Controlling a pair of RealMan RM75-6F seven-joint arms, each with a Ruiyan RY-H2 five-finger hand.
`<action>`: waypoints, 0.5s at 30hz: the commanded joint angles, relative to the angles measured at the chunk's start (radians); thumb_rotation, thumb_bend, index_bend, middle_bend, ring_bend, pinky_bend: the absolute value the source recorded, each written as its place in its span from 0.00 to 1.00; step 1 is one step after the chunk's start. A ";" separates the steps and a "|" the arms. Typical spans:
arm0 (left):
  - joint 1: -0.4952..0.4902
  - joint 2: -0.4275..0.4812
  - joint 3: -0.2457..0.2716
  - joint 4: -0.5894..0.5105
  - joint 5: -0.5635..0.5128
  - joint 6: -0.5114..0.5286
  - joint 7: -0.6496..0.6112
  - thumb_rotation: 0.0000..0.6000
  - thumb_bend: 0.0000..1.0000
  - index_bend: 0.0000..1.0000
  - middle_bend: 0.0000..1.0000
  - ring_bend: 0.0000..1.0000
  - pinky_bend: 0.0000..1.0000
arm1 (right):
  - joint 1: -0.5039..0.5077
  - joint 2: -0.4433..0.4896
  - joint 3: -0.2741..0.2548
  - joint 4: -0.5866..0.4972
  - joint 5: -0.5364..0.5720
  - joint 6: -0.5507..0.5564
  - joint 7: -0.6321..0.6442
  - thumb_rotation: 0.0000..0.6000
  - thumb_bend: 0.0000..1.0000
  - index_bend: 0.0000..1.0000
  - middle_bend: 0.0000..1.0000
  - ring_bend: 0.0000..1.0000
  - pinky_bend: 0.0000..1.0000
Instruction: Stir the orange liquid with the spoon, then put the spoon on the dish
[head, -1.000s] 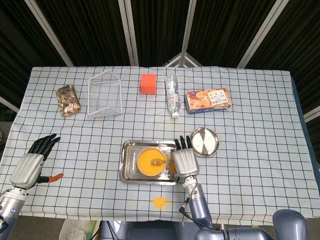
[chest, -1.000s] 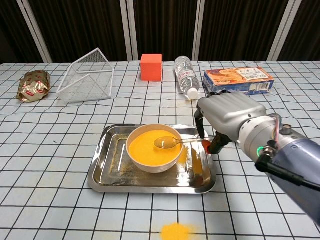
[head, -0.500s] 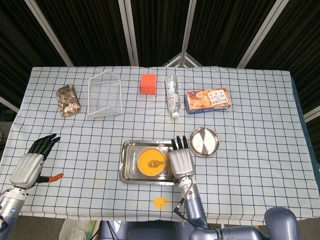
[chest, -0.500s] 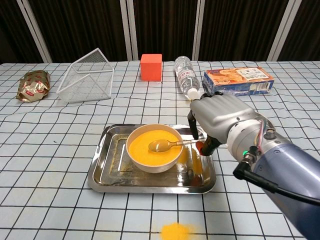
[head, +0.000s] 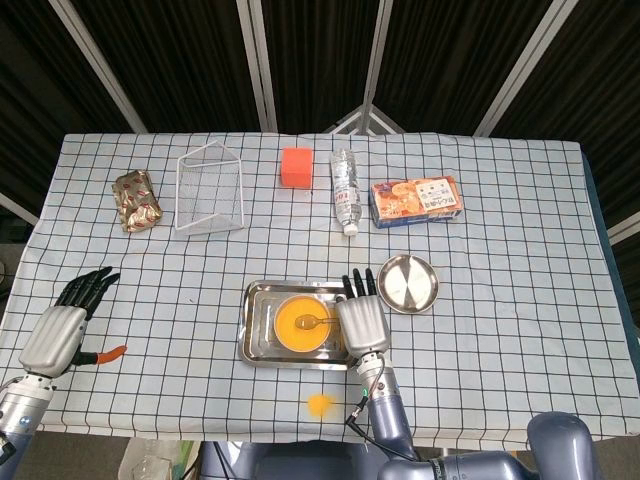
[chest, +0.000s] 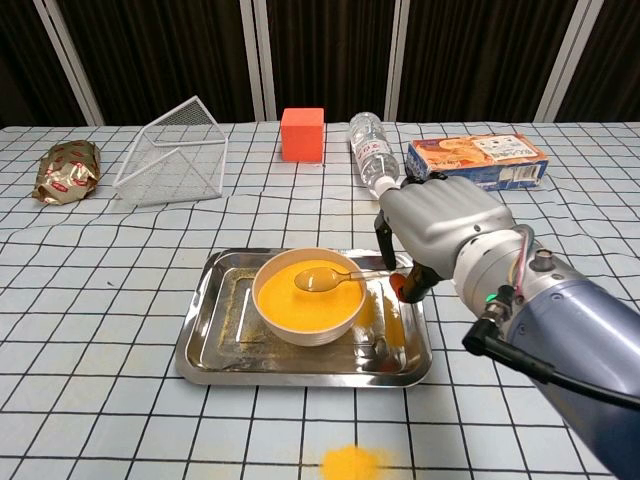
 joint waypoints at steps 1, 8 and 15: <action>0.000 0.000 0.000 0.000 0.000 0.001 0.000 1.00 0.00 0.00 0.00 0.00 0.02 | 0.001 0.000 -0.002 -0.006 -0.002 0.008 -0.004 1.00 0.52 0.56 0.16 0.00 0.00; 0.002 0.000 -0.001 -0.001 -0.008 0.001 0.006 1.00 0.00 0.00 0.00 0.00 0.02 | 0.001 -0.008 -0.011 -0.011 0.003 0.032 -0.013 1.00 0.52 0.55 0.16 0.00 0.00; 0.003 0.000 -0.004 -0.004 -0.024 -0.004 0.004 1.00 0.00 0.00 0.00 0.00 0.02 | 0.007 -0.025 -0.011 -0.002 0.008 0.046 -0.020 1.00 0.52 0.51 0.16 0.00 0.00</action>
